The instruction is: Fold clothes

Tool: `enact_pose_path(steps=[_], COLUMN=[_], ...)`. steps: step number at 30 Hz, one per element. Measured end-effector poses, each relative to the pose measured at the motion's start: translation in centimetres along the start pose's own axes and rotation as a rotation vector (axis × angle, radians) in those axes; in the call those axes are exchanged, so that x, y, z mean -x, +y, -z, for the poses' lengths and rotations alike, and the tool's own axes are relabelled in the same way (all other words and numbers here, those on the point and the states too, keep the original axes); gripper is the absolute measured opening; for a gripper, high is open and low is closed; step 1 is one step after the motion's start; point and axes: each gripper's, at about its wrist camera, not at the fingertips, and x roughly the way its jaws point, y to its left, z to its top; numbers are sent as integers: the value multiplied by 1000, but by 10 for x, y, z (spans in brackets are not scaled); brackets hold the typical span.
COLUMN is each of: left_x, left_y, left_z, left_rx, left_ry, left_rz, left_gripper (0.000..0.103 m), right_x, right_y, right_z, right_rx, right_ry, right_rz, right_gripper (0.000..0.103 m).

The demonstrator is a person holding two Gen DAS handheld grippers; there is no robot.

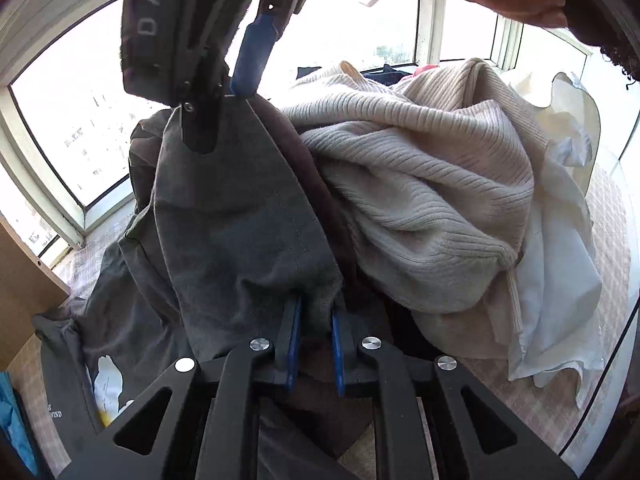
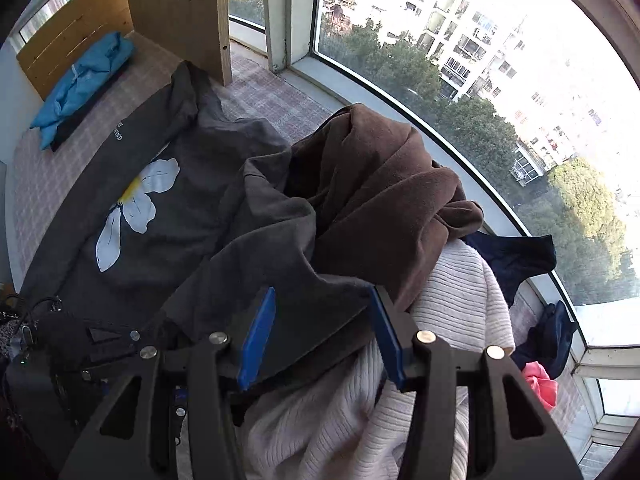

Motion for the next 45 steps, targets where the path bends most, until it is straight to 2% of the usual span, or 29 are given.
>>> enact_pose_path(steps=[6,8,9,10,11,13,17,21,23,25,28,29,32,34,38,41,45], left_x=[27,32,34,36,37,38,37,29,26,29,31,26,12,10,21,23,23], left_y=[29,38,44,49,54,63,79,90,90,83,66,61,52,51,73,93,99], left_z=[7,9,11,14,16,23,38,51,53,47,34,30,30,34,49,61,67], left_rx=[207,268,301,334,368,437,511,603,632,604,541,536,533,533,609,667,701], left_ry=[-84,-109,-123,-136,-148,-157,-184,-192,-190,-203,-208,-193,-150,-140,-191,-208,-196], left_rz=[192,241,272,302,334,393,446,532,567,591,627,660,679,680,691,667,611], left_gripper=[11,11,11,11,11,11,11,11,11,10,10,10,10,10,10,10,10], right_x=[7,-2,-9,-14,-16,-12,14,39,47,47,28,18,2,6,24,33,27], right_y=[-6,-5,-5,-4,-6,-10,-15,-11,-12,-20,-47,-55,-61,-59,-48,-39,-31], right_z=[-12,-14,-13,-11,-10,-8,-11,-18,-16,-8,9,13,18,15,5,-6,-13], right_rx=[70,86,86,84,69,27,-40,-90,-111,-141,-243,-268,-297,-306,-300,-293,-264], right_ry=[-50,-10,31,69,89,103,57,-14,-33,-17,58,91,132,121,75,54,75], right_rz=[6,-27,-29,-21,-27,-60,-123,-198,-171,-115,-40,-25,-11,-29,-67,-100,-61], right_gripper=[48,48,42,18,9,8,7,6,6,6,6,6,6,6,6,6,6])
